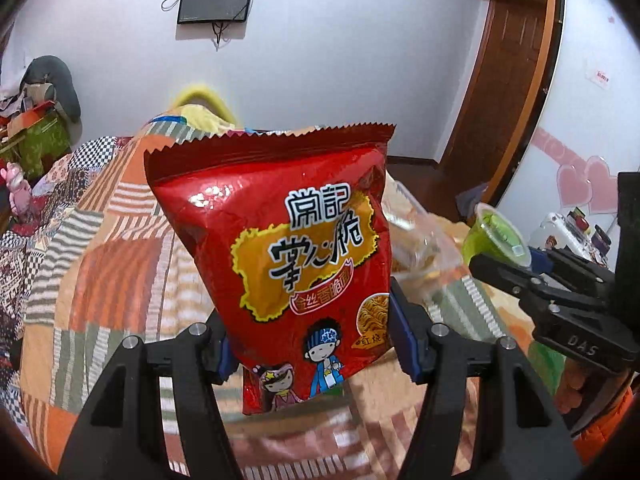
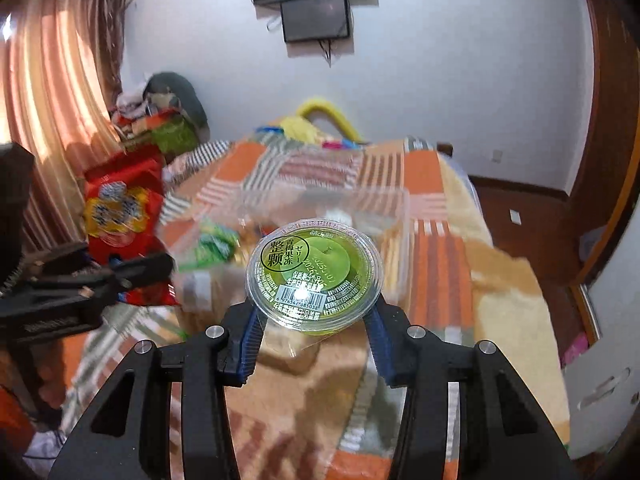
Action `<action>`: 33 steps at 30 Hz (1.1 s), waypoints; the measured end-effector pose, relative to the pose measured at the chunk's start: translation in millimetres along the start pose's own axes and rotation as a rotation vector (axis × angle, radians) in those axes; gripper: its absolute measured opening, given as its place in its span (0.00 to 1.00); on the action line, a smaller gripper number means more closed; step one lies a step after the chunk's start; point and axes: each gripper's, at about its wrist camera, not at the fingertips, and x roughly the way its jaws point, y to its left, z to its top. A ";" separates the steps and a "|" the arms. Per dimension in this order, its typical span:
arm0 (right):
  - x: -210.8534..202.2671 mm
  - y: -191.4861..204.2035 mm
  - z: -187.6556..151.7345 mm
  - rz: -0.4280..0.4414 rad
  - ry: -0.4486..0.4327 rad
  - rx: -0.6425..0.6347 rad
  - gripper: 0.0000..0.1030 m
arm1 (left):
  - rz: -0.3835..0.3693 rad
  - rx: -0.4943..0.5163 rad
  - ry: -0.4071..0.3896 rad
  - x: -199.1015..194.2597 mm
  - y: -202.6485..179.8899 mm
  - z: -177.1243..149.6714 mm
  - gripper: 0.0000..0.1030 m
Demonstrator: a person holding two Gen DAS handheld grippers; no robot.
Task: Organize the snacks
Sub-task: 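Place red chip bag into box with left tool while right tool places jelly cup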
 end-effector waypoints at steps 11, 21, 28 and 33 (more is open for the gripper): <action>48.4 -13.3 40.8 -0.079 -0.014 0.013 0.41 | -0.009 0.042 0.027 41.5 -0.9 31.2 0.60; 85.9 -19.6 43.5 -0.139 0.045 0.013 0.41 | -0.023 0.031 0.102 86.5 -1.3 40.0 0.60; 94.4 -18.5 37.1 -0.166 0.073 -0.008 0.42 | -0.003 0.025 0.126 104.0 0.0 40.1 0.62; 90.6 -21.5 39.4 -0.168 0.066 0.001 0.47 | -0.008 0.000 0.127 102.2 3.6 40.6 0.64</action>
